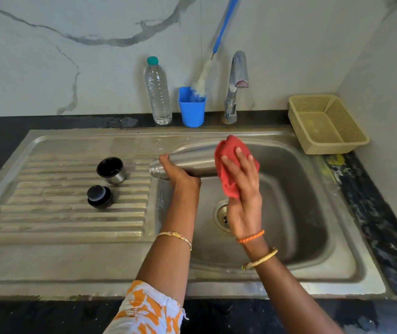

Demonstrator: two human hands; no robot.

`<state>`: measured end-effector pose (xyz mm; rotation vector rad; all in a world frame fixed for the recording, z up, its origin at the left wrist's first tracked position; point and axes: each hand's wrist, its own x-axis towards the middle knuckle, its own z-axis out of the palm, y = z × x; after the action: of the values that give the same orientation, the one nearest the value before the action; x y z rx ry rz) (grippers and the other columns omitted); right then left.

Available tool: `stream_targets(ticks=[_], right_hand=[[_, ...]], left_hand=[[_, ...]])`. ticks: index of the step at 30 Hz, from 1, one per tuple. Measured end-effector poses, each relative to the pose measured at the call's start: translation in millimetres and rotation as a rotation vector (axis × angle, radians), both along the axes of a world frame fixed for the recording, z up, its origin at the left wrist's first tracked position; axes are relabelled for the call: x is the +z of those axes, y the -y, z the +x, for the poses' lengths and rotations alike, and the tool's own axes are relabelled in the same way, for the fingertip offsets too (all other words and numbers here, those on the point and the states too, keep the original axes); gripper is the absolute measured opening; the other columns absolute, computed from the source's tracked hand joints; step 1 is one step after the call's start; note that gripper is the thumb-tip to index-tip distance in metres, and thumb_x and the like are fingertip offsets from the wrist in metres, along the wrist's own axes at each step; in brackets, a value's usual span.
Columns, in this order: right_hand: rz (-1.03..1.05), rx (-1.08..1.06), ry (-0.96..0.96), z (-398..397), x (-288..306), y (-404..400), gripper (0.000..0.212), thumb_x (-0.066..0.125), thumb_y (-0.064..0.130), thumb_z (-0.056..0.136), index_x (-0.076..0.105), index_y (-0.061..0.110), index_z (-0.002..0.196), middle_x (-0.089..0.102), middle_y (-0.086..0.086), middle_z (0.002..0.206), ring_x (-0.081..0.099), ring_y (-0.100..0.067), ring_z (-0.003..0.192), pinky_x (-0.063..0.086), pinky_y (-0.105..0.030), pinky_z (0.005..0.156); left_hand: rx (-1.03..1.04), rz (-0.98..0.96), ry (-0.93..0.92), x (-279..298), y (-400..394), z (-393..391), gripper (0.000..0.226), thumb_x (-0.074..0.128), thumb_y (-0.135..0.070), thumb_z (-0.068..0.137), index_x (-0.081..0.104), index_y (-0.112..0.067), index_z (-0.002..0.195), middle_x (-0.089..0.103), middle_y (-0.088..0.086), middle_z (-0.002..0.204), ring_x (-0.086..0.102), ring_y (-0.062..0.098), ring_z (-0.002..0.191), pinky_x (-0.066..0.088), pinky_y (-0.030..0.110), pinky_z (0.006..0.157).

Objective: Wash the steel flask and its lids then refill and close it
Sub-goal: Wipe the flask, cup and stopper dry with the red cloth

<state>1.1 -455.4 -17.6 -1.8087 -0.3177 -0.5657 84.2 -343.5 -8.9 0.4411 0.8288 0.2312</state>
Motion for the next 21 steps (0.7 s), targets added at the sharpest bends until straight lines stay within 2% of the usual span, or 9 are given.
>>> stream_targets(ticks=[2, 4, 6, 8, 10, 13, 16, 18, 21], right_hand=[[0.019, 0.034, -0.009, -5.4, -10.2, 7.9, 0.047, 0.046, -0.008, 0.087, 0.053, 0.009, 0.130, 0.037, -0.007, 0.148, 0.029, -0.019, 0.141, 0.017, -0.048, 0.118], [0.185, 0.047, -0.142, 0.9, -12.0, 18.8, 0.042, 0.045, 0.005, 0.091, 0.051, 0.014, 0.131, 0.037, -0.007, 0.149, 0.031, -0.014, 0.140, 0.024, -0.047, 0.116], [0.226, 0.057, -0.174, 13.3, -4.4, 26.5, 0.040, 0.043, 0.016, 0.091, 0.049, 0.015, 0.131, 0.037, -0.008, 0.149, 0.031, -0.013, 0.140, 0.026, -0.045, 0.115], [0.134, 0.082, -0.094, 24.4, 7.0, 26.9, 0.039, 0.042, 0.006, 0.093, 0.050, 0.008, 0.131, 0.037, -0.012, 0.148, 0.031, -0.020, 0.141, 0.027, -0.049, 0.114], [-0.001, 0.095, 0.011, 25.4, 14.9, 25.0, 0.040, 0.044, -0.005, 0.091, 0.052, 0.001, 0.130, 0.037, -0.015, 0.148, 0.028, -0.028, 0.141, 0.023, -0.050, 0.116], [-0.159, 0.153, 0.084, 11.9, 3.3, 34.1, 0.047, 0.044, -0.007, 0.089, 0.051, 0.004, 0.133, 0.033, -0.012, 0.151, 0.020, -0.030, 0.144, 0.018, -0.046, 0.117], [-0.084, 0.187, 0.005, 10.5, -13.7, 49.9, 0.058, 0.046, -0.011, 0.087, 0.050, 0.020, 0.135, 0.032, -0.006, 0.152, 0.024, -0.027, 0.143, 0.023, -0.050, 0.115], [-0.007, 0.160, -0.023, 22.5, -6.7, 51.9, 0.059, 0.045, -0.018, 0.085, 0.051, 0.014, 0.134, 0.034, -0.011, 0.151, 0.029, -0.027, 0.141, 0.028, -0.048, 0.114], [-0.015, 0.118, 0.032, 36.0, 20.5, 43.1, 0.043, 0.044, -0.008, 0.090, 0.051, 0.003, 0.131, 0.033, -0.015, 0.149, 0.030, -0.027, 0.141, 0.028, -0.043, 0.114]], left_hand=[[-0.022, -0.039, 0.004, 1.8, -5.6, 0.8, 0.034, 0.059, -0.048, 0.081, 0.059, -0.018, 0.095, 0.066, 0.007, 0.093, 0.064, 0.028, 0.096, 0.051, 0.046, 0.094], [-0.026, -0.057, 0.009, 0.6, -11.0, -1.0, 0.036, 0.058, -0.049, 0.081, 0.060, -0.017, 0.097, 0.066, 0.007, 0.094, 0.064, 0.028, 0.096, 0.052, 0.045, 0.093], [-0.041, -0.067, 0.023, -0.4, -10.0, -3.8, 0.039, 0.058, -0.050, 0.080, 0.062, -0.017, 0.101, 0.067, 0.008, 0.100, 0.064, 0.028, 0.100, 0.052, 0.044, 0.093], [-0.061, -0.090, 0.020, 1.0, -3.8, -5.3, 0.039, 0.057, -0.051, 0.081, 0.063, -0.018, 0.100, 0.068, 0.008, 0.099, 0.065, 0.027, 0.099, 0.053, 0.042, 0.091], [-0.077, -0.117, 0.028, 4.0, 0.5, -5.2, 0.039, 0.054, -0.052, 0.082, 0.063, -0.018, 0.097, 0.068, 0.007, 0.091, 0.065, 0.027, 0.089, 0.055, 0.039, 0.082], [-0.063, -0.142, 0.027, 10.0, -1.8, -3.2, 0.039, 0.055, -0.051, 0.082, 0.060, -0.016, 0.099, 0.066, 0.009, 0.089, 0.063, 0.028, 0.084, 0.055, 0.040, 0.074], [-0.050, -0.110, 0.095, 22.5, -9.7, -2.5, 0.033, 0.054, -0.048, 0.085, 0.058, -0.016, 0.090, 0.063, 0.009, 0.084, 0.062, 0.027, 0.081, 0.054, 0.038, 0.070], [-0.061, -0.098, 0.107, 30.6, -9.3, -1.0, 0.030, 0.056, -0.046, 0.085, 0.059, -0.016, 0.089, 0.064, 0.008, 0.081, 0.063, 0.025, 0.077, 0.054, 0.036, 0.065], [-0.101, -0.064, 0.080, 36.0, -4.2, 0.7, 0.028, 0.060, -0.045, 0.081, 0.061, -0.018, 0.089, 0.065, 0.005, 0.080, 0.063, 0.023, 0.075, 0.054, 0.033, 0.062]])
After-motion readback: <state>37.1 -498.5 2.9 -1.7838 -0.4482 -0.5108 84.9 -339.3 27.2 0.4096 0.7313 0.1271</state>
